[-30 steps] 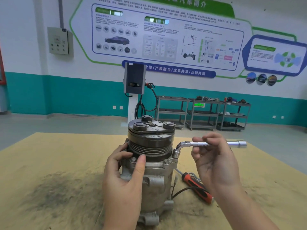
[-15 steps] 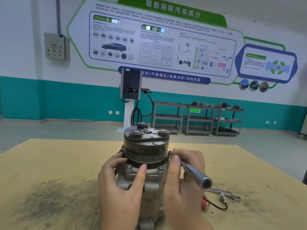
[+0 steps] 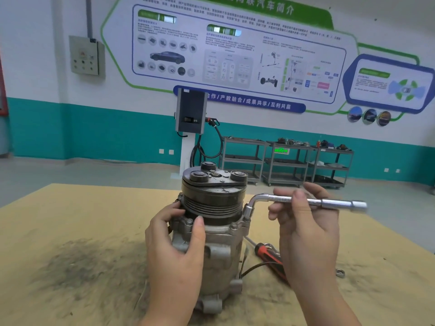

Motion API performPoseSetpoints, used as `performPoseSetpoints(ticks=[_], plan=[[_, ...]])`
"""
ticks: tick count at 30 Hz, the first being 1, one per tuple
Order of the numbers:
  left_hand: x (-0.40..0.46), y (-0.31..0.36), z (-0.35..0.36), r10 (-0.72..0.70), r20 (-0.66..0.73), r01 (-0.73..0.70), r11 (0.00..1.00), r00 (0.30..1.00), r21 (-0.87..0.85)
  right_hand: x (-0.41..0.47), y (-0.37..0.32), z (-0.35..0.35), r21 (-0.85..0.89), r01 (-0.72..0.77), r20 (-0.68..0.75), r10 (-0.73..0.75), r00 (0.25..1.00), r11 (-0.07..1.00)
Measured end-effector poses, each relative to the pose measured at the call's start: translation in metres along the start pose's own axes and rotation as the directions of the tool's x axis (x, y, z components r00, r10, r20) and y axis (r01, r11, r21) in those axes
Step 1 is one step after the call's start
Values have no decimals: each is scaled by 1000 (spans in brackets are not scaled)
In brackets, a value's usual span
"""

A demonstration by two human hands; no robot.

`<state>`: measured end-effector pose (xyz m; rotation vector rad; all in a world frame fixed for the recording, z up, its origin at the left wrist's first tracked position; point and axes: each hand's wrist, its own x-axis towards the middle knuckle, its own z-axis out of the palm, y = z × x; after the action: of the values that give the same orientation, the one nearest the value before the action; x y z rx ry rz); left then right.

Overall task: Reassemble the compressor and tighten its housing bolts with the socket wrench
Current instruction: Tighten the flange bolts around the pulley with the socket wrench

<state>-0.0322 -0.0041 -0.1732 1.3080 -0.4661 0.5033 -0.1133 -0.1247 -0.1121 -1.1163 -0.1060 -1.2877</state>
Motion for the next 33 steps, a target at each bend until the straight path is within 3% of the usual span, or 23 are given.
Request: performPoseSetpoints(ticks=[2,9,14,19,23,26,29,31,33], plan=[[0,0,0,13,1,-13,1000,1000,5,1,0,0,94,-94,42,90,995,991],[-13,11,5,86,-59,-82,994,995,73,1,3,-1,127,-220,90,210,974,967],[-23,19,12,193,-149,-169,973,970,158,14,1,-10,205,-416,90,406,909,886],[0,23,-1,78,-236,-58,994,969,90,25,6,-9,284,-535,96,531,842,796],[31,15,-18,-40,-72,40,999,997,-3,32,12,-5,238,-582,148,563,813,777],[53,9,-37,-127,96,132,990,987,-47,25,15,-4,234,-437,99,426,899,868],[64,7,-52,-142,253,160,986,957,-52,6,15,-6,91,-105,57,100,993,990],[65,8,-57,-130,380,146,989,916,-13,-10,15,-4,-102,186,74,-179,981,977],[64,8,-57,-160,502,196,981,850,-18,-22,16,1,-271,430,205,-384,900,861]])
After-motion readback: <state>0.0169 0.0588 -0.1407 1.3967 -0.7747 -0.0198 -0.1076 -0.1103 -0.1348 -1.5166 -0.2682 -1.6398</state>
